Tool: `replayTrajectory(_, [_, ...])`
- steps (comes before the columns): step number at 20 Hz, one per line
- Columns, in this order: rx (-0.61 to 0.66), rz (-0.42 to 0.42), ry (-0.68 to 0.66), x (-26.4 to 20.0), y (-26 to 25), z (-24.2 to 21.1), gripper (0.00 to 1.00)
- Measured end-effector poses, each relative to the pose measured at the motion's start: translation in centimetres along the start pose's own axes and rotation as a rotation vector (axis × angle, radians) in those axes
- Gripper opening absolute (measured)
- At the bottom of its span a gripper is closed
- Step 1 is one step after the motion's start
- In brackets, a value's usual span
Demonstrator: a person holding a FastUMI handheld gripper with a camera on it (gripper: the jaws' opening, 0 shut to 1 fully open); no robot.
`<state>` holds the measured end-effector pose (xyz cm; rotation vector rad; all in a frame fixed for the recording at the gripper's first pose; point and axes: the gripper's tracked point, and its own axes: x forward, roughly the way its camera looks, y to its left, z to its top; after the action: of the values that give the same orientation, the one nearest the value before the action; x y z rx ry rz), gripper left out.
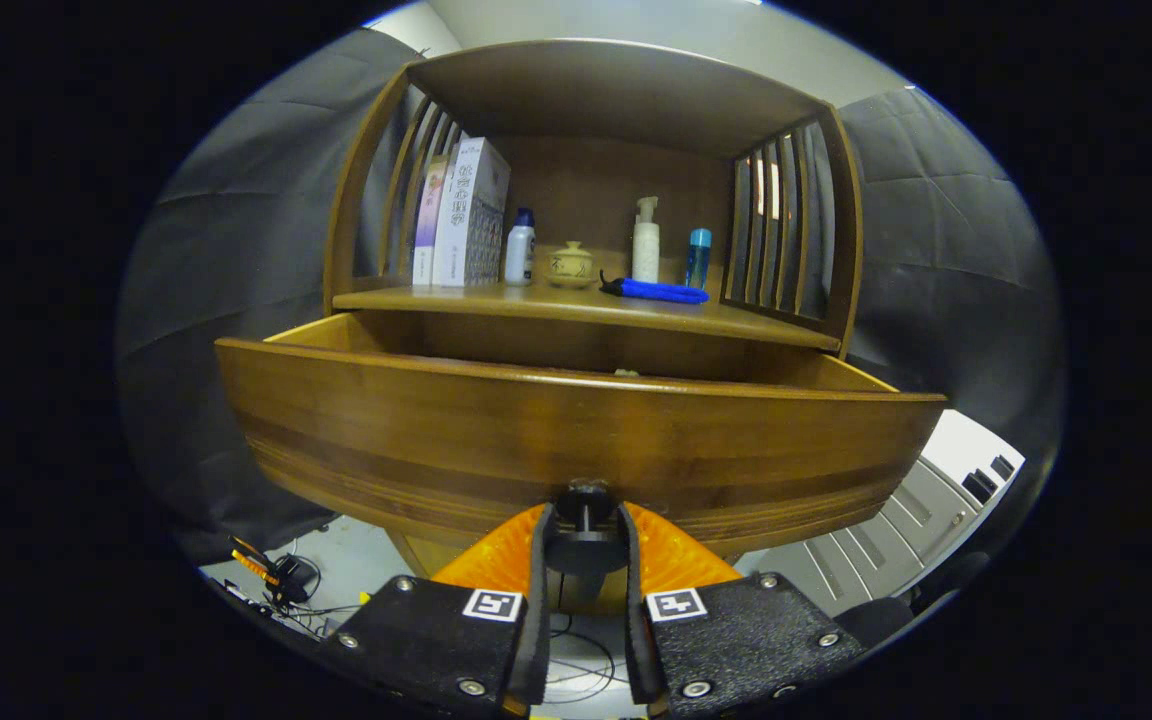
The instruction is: Pull open the drawer, take out the items inside it, and place them on the countertop above the cabinet.
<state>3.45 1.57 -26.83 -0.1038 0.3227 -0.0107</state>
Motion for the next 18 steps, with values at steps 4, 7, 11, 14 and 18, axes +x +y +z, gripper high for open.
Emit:
replayTrajectory(4, [-0.002, 0.013, 0.003, -1.7, 0.3, -0.7, 0.31])
replayTrajectory(7, [-0.016, 0.025, -0.011, -3.0, 0.3, -1.2, 0.31])
replayTrajectory(11, [-0.01, 0.028, 0.0, -4.7, 0.4, -2.1, 0.31])
replayTrajectory(14, [-0.006, 0.037, -0.012, -5.4, 0.7, -2.5, 0.39])
replayTrajectory(18, [-0.03, 0.122, -0.023, -6.9, 1.3, -2.4, 0.67])
